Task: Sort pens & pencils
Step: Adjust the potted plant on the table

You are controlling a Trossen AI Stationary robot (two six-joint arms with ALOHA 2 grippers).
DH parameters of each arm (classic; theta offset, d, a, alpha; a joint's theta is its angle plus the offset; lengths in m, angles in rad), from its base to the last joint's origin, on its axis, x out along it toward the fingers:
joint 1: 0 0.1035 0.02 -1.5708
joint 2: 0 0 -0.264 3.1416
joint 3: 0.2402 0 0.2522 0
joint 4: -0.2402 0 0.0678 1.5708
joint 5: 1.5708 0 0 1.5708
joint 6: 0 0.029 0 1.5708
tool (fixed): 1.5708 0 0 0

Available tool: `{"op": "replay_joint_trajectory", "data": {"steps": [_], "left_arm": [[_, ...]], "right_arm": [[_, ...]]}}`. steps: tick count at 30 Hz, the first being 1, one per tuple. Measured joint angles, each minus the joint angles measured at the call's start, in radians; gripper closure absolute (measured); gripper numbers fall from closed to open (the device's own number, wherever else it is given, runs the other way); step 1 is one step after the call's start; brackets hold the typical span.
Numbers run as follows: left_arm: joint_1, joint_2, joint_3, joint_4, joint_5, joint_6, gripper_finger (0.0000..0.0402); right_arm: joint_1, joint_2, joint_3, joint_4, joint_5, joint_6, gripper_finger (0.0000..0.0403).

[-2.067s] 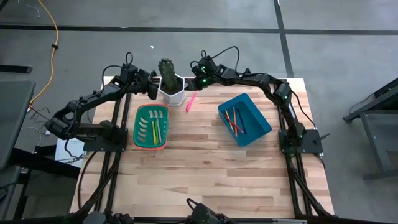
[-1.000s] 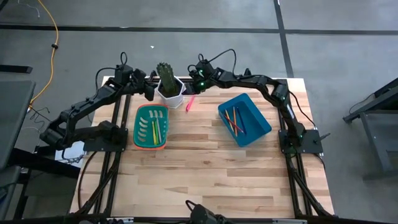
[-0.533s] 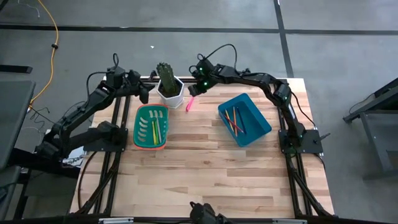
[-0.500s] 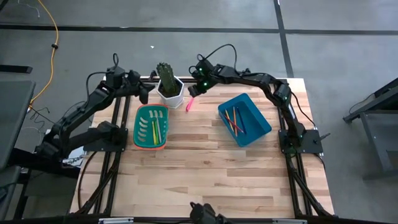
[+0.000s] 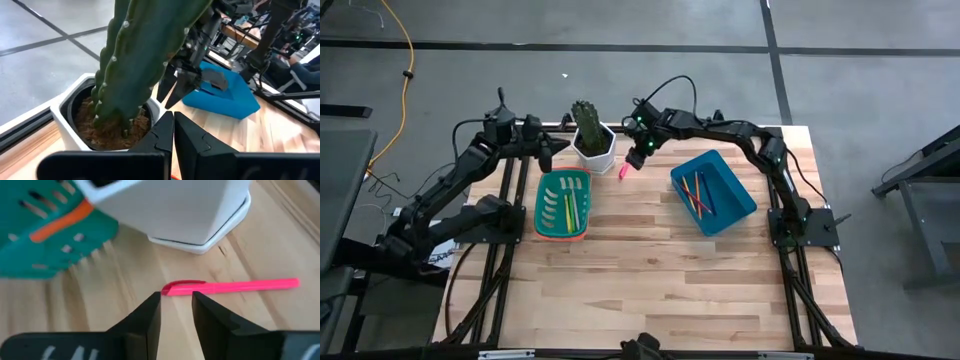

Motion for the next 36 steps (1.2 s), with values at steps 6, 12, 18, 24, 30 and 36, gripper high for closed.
{"op": "replay_joint_trajectory", "data": {"steps": [6,12,18,24,30,36], "left_arm": [[0.000,-0.017,0.000,-0.039,0.001,-0.012,0.0399],[0.000,-0.034,0.000,-0.086,0.005,-0.012,0.0399],[0.000,-0.043,0.000,-0.090,0.004,-0.012,0.0398],[0.000,-0.050,0.000,-0.117,0.010,-0.013,0.0399],[0.000,-0.051,0.000,-0.142,0.049,-0.011,0.0399],[0.000,-0.053,0.000,-0.161,0.040,-0.007,0.0399]], "right_arm": [[0.019,0.000,0.000,-0.025,0.053,-0.127,0.0298],[0.020,0.002,0.058,-0.132,0.163,-0.264,0.0298],[0.031,0.001,0.134,-0.164,0.196,-0.354,0.0298],[0.028,0.001,0.137,-0.200,0.203,-0.380,0.0298],[0.025,0.001,0.137,-0.188,0.203,-0.306,0.0298],[0.029,0.001,0.137,-0.179,0.177,-0.235,0.0298]]}}
